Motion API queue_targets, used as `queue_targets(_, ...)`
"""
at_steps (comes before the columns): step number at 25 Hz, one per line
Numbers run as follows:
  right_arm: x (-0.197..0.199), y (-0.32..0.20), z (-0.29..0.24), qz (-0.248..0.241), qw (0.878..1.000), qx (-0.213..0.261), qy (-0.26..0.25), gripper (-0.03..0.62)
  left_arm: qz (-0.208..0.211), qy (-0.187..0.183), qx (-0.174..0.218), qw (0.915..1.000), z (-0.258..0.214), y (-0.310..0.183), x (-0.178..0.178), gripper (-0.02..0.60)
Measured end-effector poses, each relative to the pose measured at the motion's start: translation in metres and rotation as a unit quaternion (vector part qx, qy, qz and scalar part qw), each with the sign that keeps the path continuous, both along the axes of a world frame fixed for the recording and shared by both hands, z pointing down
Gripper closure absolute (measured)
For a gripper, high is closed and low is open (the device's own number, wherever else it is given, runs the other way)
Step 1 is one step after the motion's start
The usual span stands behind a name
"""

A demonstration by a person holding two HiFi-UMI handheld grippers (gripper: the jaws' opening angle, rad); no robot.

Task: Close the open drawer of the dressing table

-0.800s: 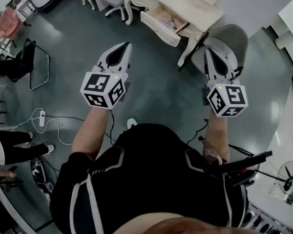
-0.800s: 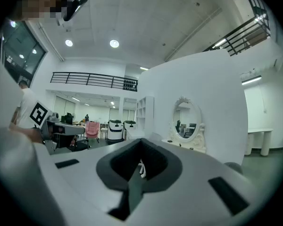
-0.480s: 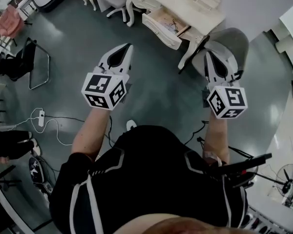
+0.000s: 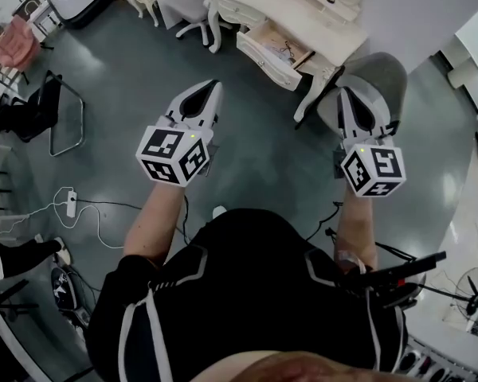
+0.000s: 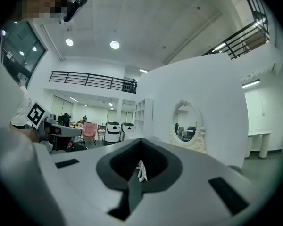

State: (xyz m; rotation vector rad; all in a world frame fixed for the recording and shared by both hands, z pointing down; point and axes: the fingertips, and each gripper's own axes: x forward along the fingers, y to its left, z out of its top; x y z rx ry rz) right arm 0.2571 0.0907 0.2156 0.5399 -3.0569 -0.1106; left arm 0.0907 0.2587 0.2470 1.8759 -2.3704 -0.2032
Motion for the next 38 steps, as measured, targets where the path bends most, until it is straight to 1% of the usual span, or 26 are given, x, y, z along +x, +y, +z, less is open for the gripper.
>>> queue_targets(7,-0.028,0.019,-0.001,-0.002,1.000,0.006,-0.004,0.589,0.003,-0.010,-0.002,0.9999,0.001,0.017,-0.028,0.578)
queue_targets(10,-0.039,0.029,0.002,0.009,1.000,0.002,-0.003,0.589,0.011,-0.013,-0.008,0.9998,0.004,0.028,-0.041,0.578)
queue_targets(13,-0.055,0.037,0.003,0.011,1.000,0.004,-0.005,0.589,0.010,-0.013,-0.003,0.9999,0.003,0.037,-0.056,0.578)
queue_targets(18,-0.070,0.037,0.008,0.012,1.000,0.002,0.001,0.589,0.012,-0.003,-0.005,0.9999,0.013,0.036,-0.067,0.578)
queue_targets(22,-0.094,0.031,0.007,0.000,1.000,0.004,-0.002,0.589,0.003,-0.007,-0.007,0.9999,0.013,0.035,-0.085,0.578)
queue_targets(27,-0.139,-0.010,0.016,-0.022,1.000,-0.003,-0.003,0.589,-0.016,-0.007,-0.016,0.9997,0.019,-0.001,-0.121,0.578)
queue_targets(30,-0.149,-0.011,0.010,-0.026,1.000,0.004,-0.006,0.589,-0.019,-0.009,-0.014,0.9997,0.015,0.000,-0.130,0.578)
queue_targets(34,-0.156,-0.008,0.005,-0.033,0.999,0.012,-0.007,0.589,-0.011,-0.017,-0.004,0.9998,0.011,0.001,-0.135,0.578)
queue_targets(36,-0.168,-0.030,0.004,-0.036,0.999,0.012,-0.004,0.589,-0.008,-0.016,-0.009,0.9998,0.013,-0.022,-0.146,0.578)
queue_targets(38,-0.187,-0.069,0.005,-0.041,0.999,0.005,-0.004,0.589,-0.006,-0.013,-0.015,0.9998,0.014,-0.062,-0.164,0.578)
